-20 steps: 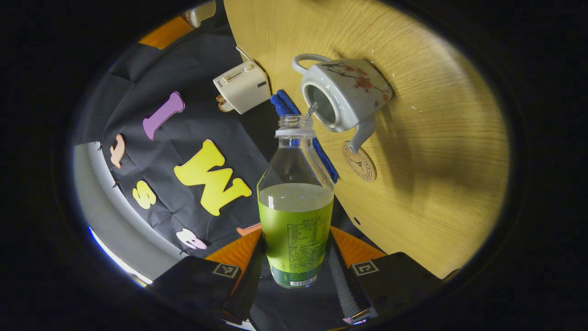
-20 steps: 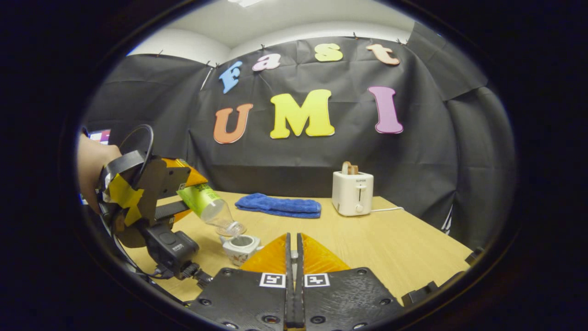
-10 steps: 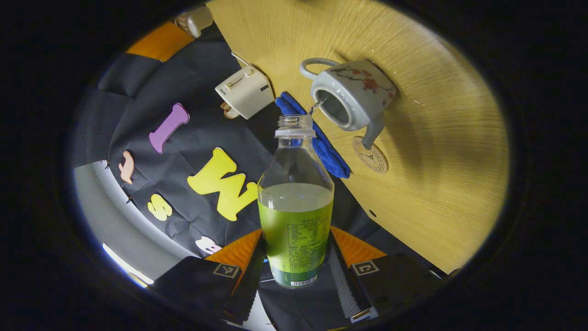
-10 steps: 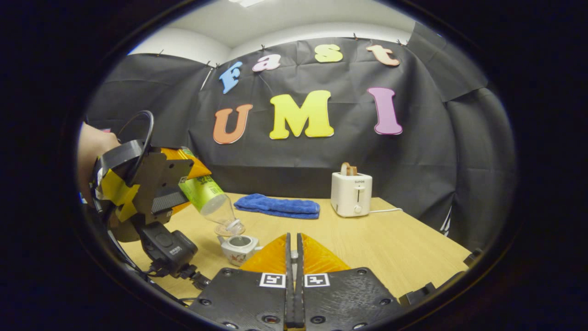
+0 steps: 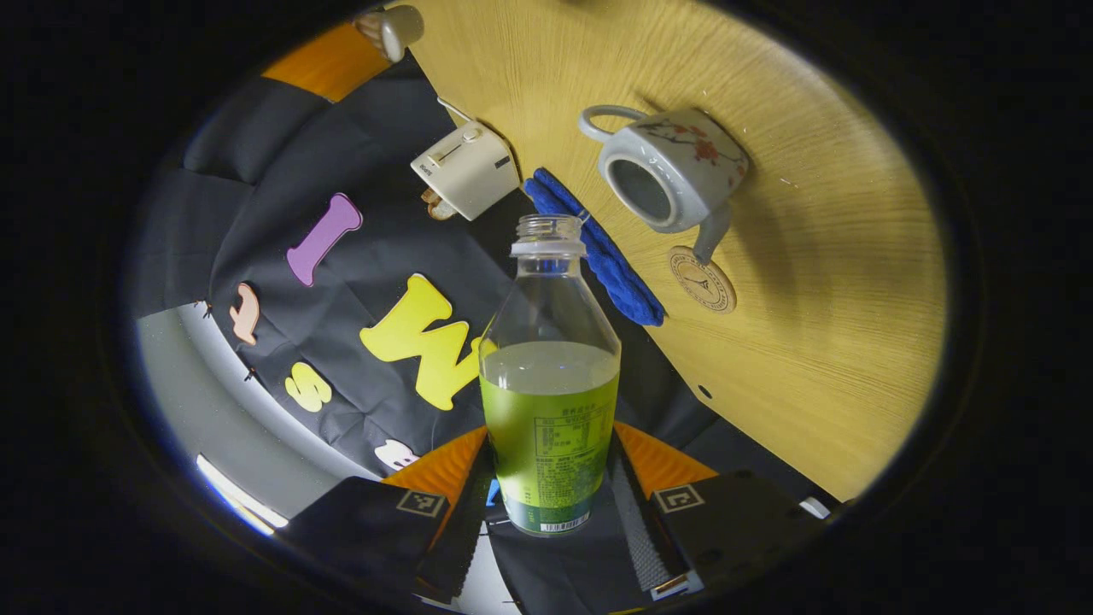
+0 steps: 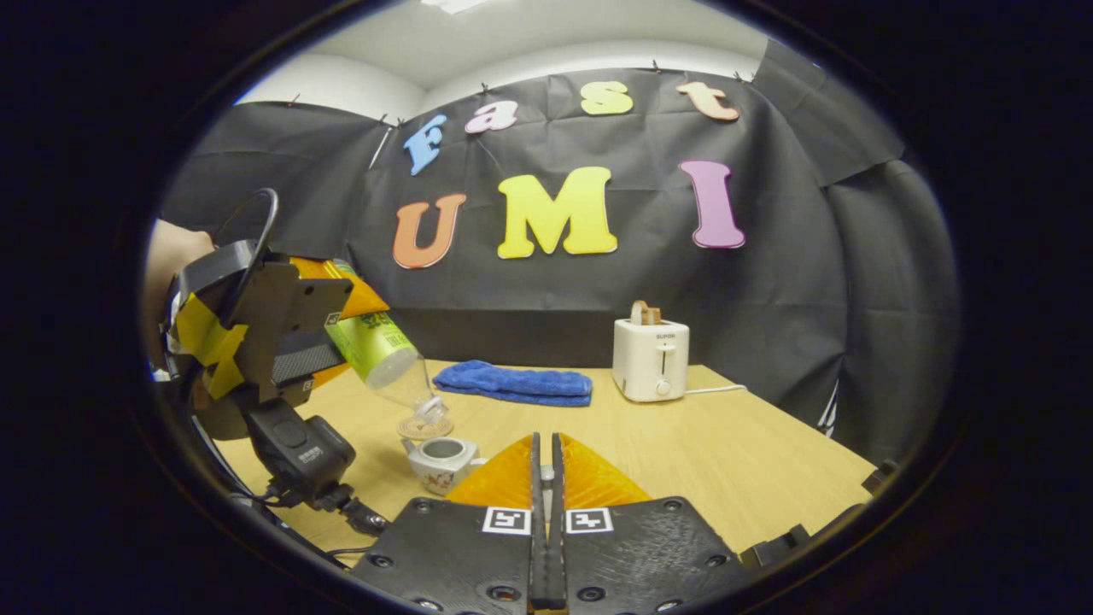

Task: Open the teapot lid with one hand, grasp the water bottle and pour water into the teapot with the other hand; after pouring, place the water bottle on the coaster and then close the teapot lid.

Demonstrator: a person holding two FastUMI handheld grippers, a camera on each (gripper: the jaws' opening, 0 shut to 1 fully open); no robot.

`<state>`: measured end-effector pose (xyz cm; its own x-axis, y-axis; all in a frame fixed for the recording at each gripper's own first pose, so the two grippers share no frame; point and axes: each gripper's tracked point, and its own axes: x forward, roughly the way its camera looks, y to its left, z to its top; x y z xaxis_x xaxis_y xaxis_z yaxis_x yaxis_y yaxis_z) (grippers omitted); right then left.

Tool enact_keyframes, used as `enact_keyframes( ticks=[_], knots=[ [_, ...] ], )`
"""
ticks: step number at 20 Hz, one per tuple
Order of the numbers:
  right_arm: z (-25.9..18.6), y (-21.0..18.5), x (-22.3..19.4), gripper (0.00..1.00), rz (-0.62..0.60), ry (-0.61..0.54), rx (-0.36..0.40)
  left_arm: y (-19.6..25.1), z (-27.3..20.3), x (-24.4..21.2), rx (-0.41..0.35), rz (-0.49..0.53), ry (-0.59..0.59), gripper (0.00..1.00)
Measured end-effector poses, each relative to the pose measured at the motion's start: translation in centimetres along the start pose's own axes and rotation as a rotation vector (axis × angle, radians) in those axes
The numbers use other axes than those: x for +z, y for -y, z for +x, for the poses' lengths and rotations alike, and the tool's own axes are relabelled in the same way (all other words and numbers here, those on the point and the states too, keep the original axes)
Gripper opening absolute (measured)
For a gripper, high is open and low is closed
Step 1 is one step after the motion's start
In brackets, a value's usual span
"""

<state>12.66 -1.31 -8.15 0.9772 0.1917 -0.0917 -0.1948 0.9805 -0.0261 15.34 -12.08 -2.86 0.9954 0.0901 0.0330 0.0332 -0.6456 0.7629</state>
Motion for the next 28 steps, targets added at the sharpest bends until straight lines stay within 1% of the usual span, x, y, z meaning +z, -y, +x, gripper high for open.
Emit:
enact_keyframes(
  ticks=[4,8,11,12,15,18,21,22,24,26,28],
  knots=[
    [0.1,-0.2,-0.1,0.0,-0.007,-0.006,-0.001,0.6,0.3,0.2,-0.006,-0.007,0.007,0.73],
    [-0.6,-0.4,0.8,0.0,-0.021,0.018,-0.005,1.2,0.4,-0.1,-0.002,-0.027,0.011,0.73],
    [-0.9,-0.5,1.2,0.0,-0.036,0.024,-0.016,2.2,0.6,-0.1,-0.002,-0.101,0.033,0.74],
    [-1.0,-0.6,1.4,0.0,-0.041,0.026,-0.018,2.7,0.7,-0.2,-0.008,-0.158,0.039,0.73],
    [-1.4,-1.1,1.7,0.0,-0.054,0.033,-0.022,5.4,1.2,0.1,-0.053,-0.381,0.064,0.73],
    [-1.4,-0.7,1.6,0.0,-0.06,0.023,-0.056,8.3,2.4,-0.3,-0.111,-0.641,0.063,0.73],
    [-1.3,-0.9,1.4,0.0,-0.061,0.018,-0.059,8.5,3.5,-1.3,-0.087,-0.868,0.073,0.74],
    [-1.2,-1.0,1.4,0.0,-0.064,0.017,-0.061,8.5,3.8,-1.9,-0.076,-0.956,0.078,0.73],
    [-1.1,-1.4,0.9,0.0,-0.071,0.007,-0.058,8.7,4.3,-2.9,-0.088,-1.175,0.068,0.74],
    [-0.9,-1.7,0.5,0.0,-0.085,-0.002,-0.057,9.1,5.0,-3.3,-0.126,-1.4,0.061,0.74],
    [-0.6,-2.2,0.1,0.0,-0.091,-0.016,-0.053,8.3,5.1,-2.7,-0.159,-1.58,0.099,0.74]
  ],
)
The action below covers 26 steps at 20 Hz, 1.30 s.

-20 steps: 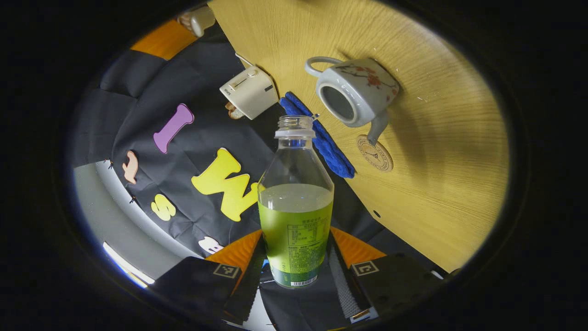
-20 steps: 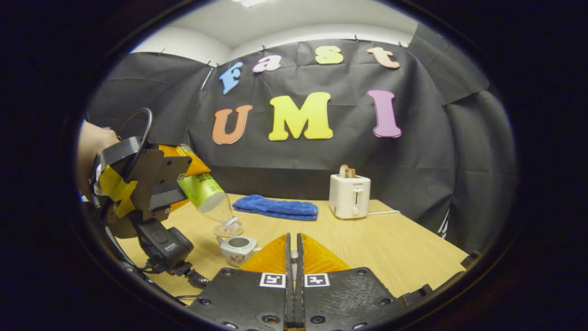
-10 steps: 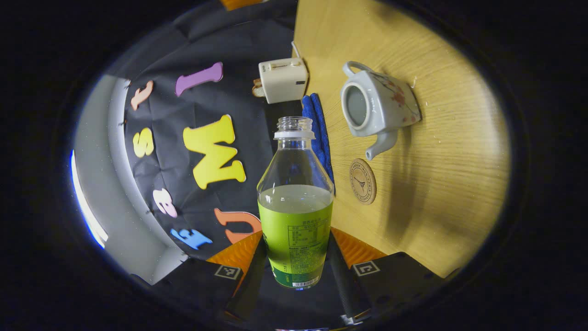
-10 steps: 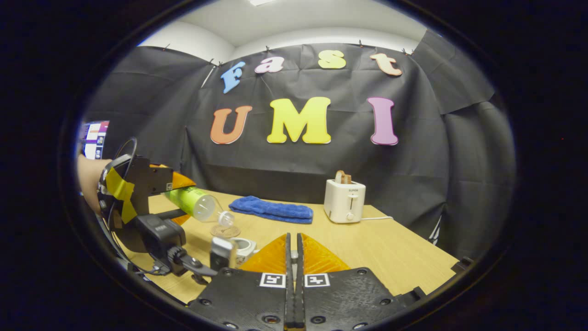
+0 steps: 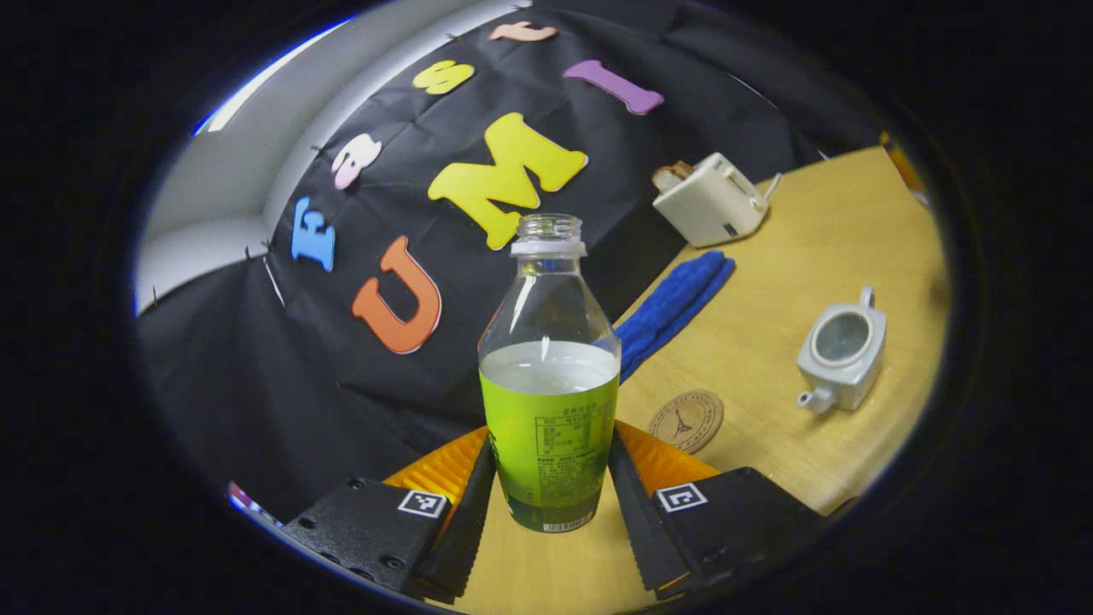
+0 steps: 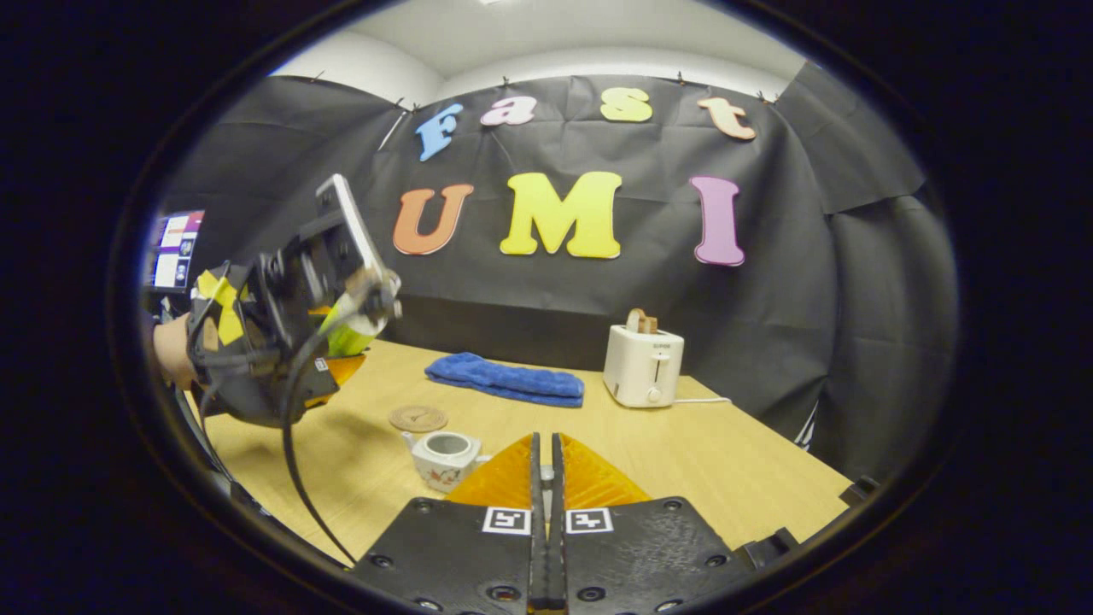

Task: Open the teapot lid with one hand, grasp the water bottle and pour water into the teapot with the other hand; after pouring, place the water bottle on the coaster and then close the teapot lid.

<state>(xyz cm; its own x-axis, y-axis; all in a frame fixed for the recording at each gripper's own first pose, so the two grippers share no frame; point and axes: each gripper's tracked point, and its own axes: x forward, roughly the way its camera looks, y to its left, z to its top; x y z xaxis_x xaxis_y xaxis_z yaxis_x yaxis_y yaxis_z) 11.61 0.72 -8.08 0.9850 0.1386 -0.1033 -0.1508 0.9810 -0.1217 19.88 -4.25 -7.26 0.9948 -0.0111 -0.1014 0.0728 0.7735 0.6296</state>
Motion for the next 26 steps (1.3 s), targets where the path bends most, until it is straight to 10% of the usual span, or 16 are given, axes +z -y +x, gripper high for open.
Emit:
enact_keyframes(
  ticks=[11,26],
  knots=[
    [0.1,0.0,-0.1,0.0,0.053,0.014,0.015,3.1,5.6,3.4,-0.216,-0.615,0.106,0.75],
    [1.5,0.8,-2.1,0.0,0.048,-0.027,0.005,7.2,8.8,-0.4,-0.24,-0.607,0.004,0.78]
  ],
)
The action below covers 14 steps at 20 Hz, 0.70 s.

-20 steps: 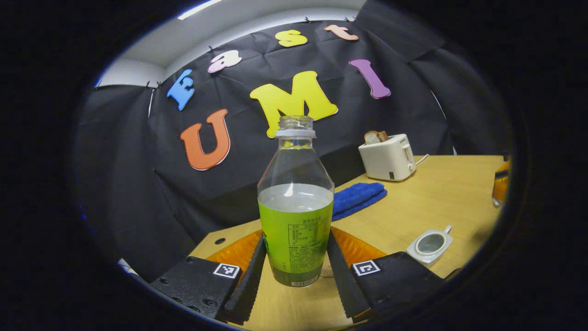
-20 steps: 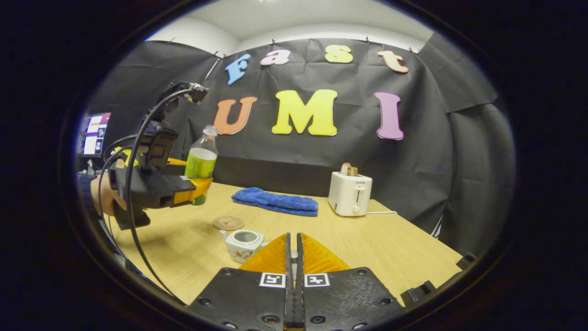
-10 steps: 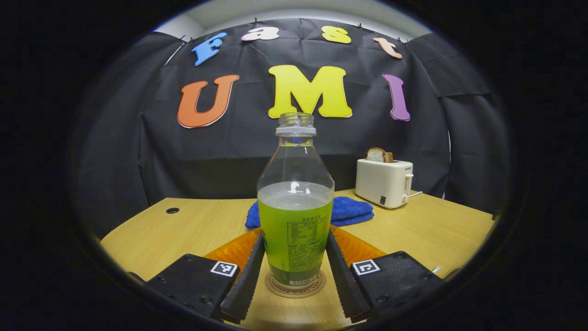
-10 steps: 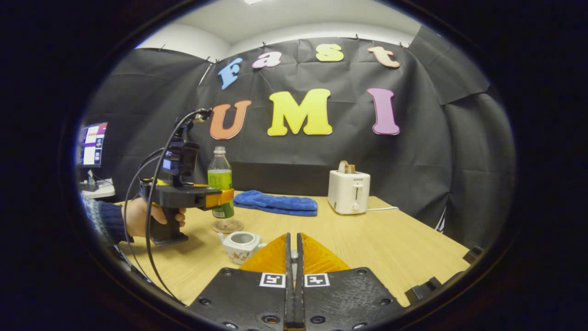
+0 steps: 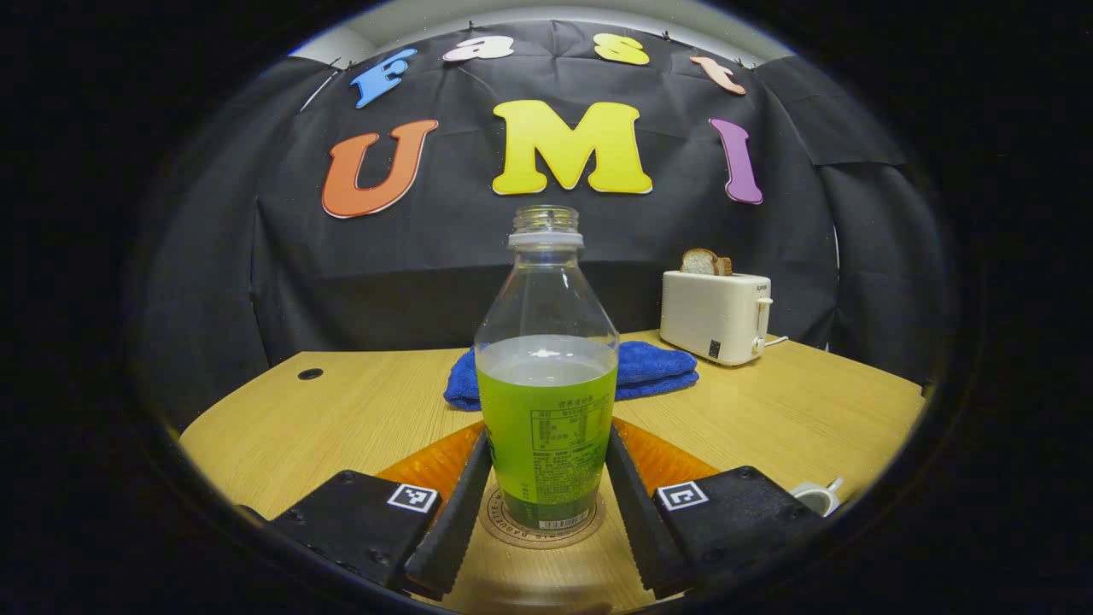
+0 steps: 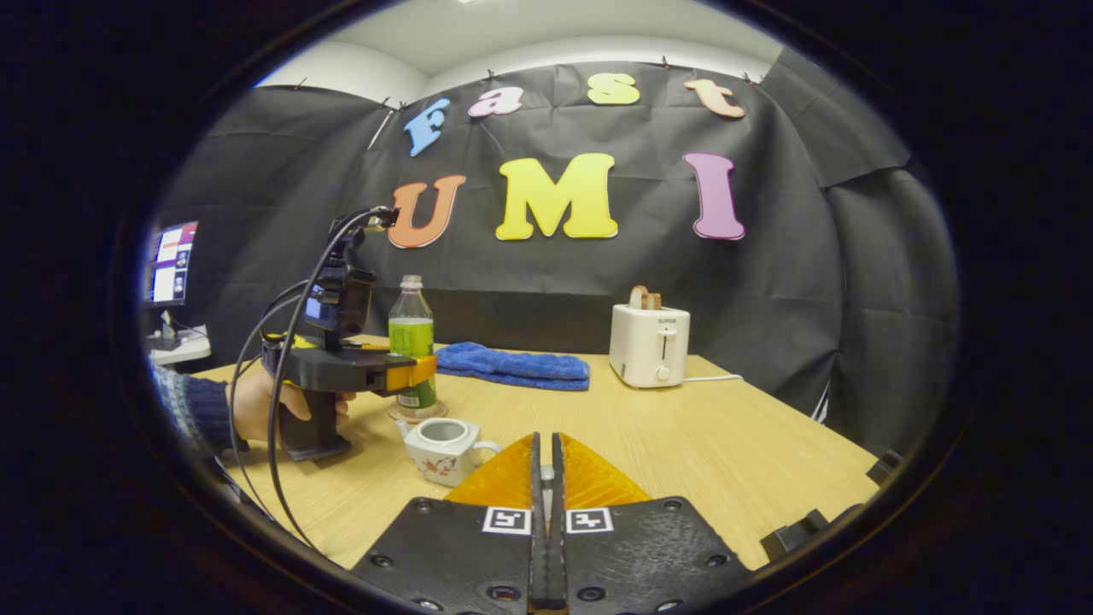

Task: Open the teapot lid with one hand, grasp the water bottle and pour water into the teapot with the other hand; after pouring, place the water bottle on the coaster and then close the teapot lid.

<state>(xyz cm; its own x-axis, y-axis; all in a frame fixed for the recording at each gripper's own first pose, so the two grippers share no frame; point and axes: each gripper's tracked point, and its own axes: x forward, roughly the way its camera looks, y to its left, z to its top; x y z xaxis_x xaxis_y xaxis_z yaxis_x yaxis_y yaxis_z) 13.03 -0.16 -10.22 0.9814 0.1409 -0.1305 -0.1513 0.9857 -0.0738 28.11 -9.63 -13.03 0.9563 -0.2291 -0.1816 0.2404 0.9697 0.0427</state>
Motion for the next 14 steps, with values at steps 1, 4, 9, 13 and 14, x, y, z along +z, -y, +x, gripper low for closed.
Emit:
enact_keyframes(
  ticks=[1,4,9,13,14],
  knots=[
    [0.1,0.2,0.0,0.0,0.001,0.0,-0.006,0.0,-0.1,-0.2,-0.004,0.005,-0.009,0.79],
    [0.1,-0.2,0.0,0.0,-0.007,-0.007,-0.005,0.6,-0.3,-0.5,-0.027,-0.026,-0.012,0.85],
    [0.0,-1.6,1.1,0.0,-0.04,0.01,0.013,0.3,-1.6,0.6,-0.018,-0.042,0.019,0.99],
    [1.0,-3.5,2.9,0.0,-0.007,0.031,0.07,-1.9,-5.0,1.9,0.048,-0.018,0.06,0.99],
    [1.2,-4.0,3.5,0.0,-0.012,0.041,0.083,-2.3,-6.0,2.6,0.063,0.006,0.088,0.99]
  ],
)
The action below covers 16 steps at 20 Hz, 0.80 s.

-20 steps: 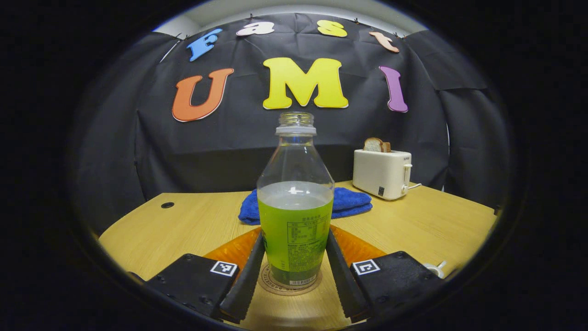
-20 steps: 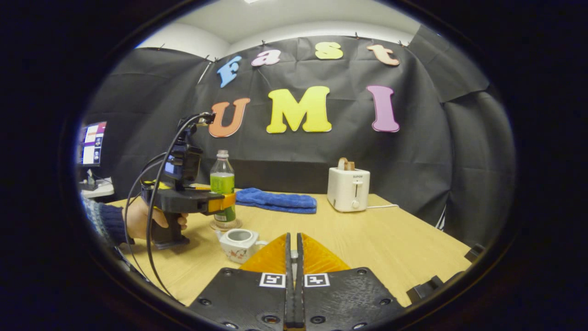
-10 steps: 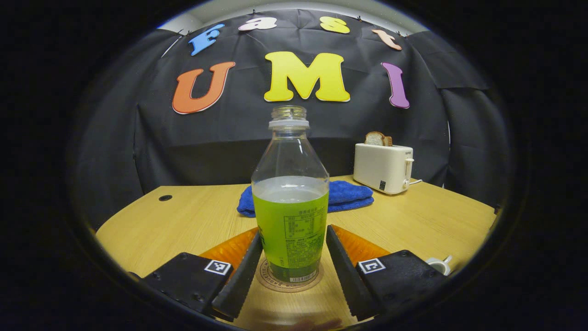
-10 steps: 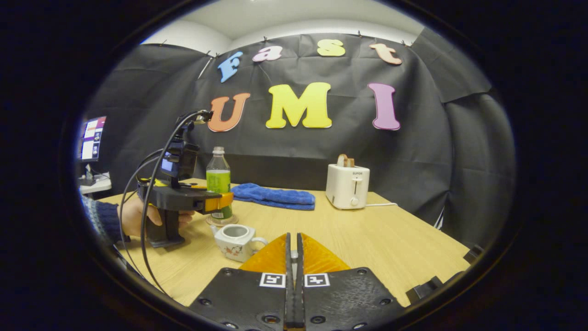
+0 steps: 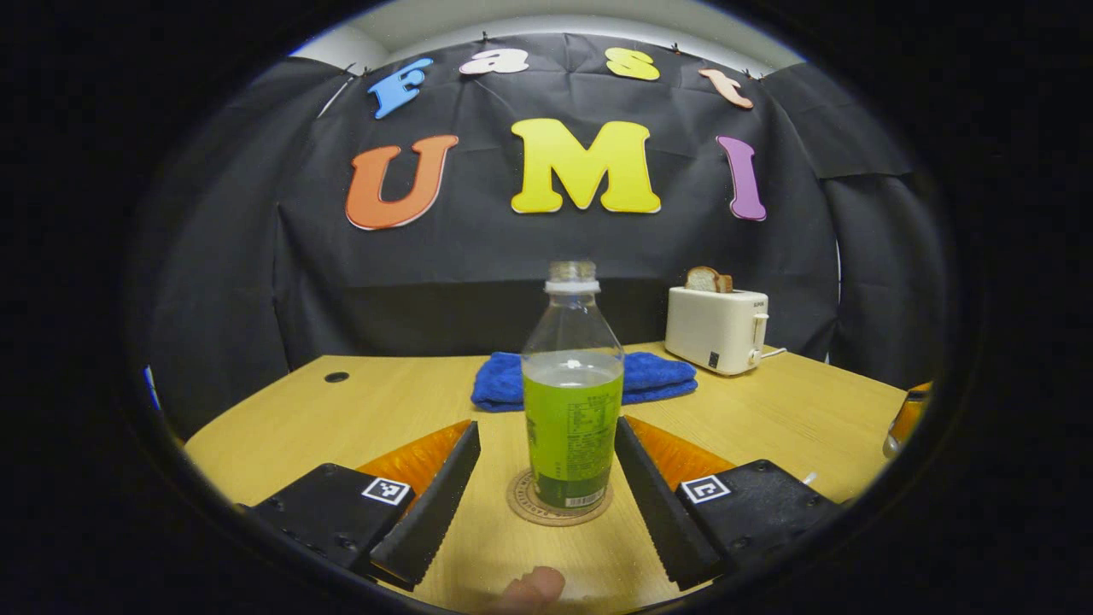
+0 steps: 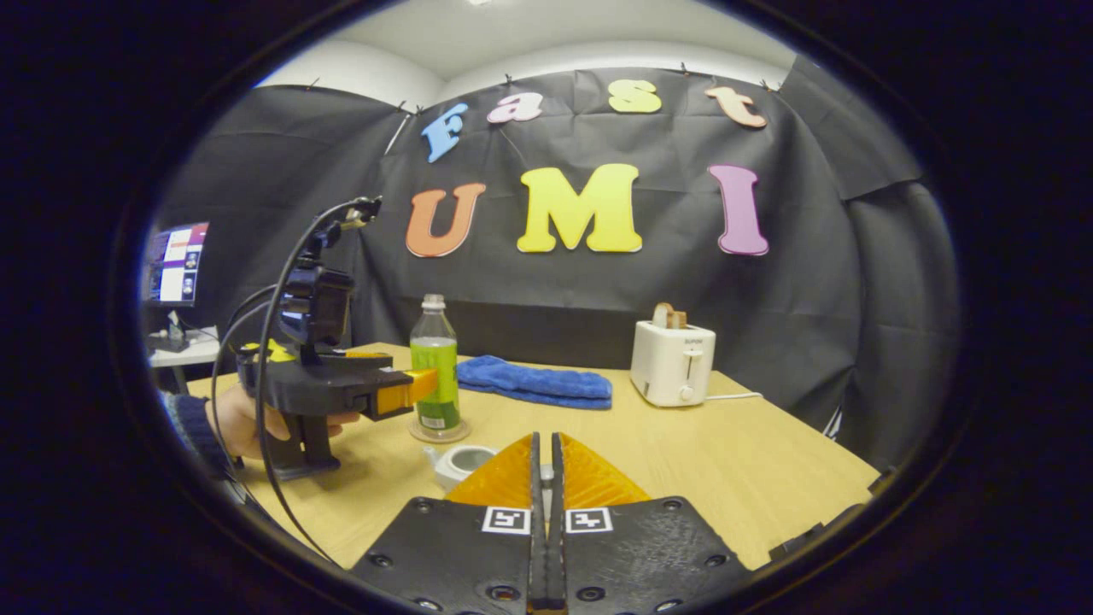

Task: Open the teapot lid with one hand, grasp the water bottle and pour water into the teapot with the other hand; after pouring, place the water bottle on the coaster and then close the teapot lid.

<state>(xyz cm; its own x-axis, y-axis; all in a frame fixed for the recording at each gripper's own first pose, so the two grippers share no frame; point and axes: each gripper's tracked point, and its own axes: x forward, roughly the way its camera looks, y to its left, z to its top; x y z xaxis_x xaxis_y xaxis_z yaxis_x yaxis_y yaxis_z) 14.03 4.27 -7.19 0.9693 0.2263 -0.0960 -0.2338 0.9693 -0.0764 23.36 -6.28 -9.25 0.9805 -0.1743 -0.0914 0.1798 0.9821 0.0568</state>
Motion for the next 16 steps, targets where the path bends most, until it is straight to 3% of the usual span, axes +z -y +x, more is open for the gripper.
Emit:
enact_keyframes(
  ticks=[3,7,11,16],
  knots=[
    [0.8,-1.6,1.6,0.0,0.008,0.043,0.056,-1.8,-2.8,1.8,0.062,0.046,0.051,0.98],
    [2.3,-4.9,2.6,0.0,0.081,0.066,0.18,-3.5,-6.6,3.2,0.162,-0.02,0.079,0.97],
    [5.0,-5.8,1.4,0.0,0.103,0.03,0.174,-6.1,-10.7,3.2,0.265,-0.057,0.048,0.97],
    [7.4,-5.8,-0.9,0.0,0.117,-0.024,0.139,-7.0,-14.3,2.0,0.26,-0.064,-0.007,0.97]
  ],
)
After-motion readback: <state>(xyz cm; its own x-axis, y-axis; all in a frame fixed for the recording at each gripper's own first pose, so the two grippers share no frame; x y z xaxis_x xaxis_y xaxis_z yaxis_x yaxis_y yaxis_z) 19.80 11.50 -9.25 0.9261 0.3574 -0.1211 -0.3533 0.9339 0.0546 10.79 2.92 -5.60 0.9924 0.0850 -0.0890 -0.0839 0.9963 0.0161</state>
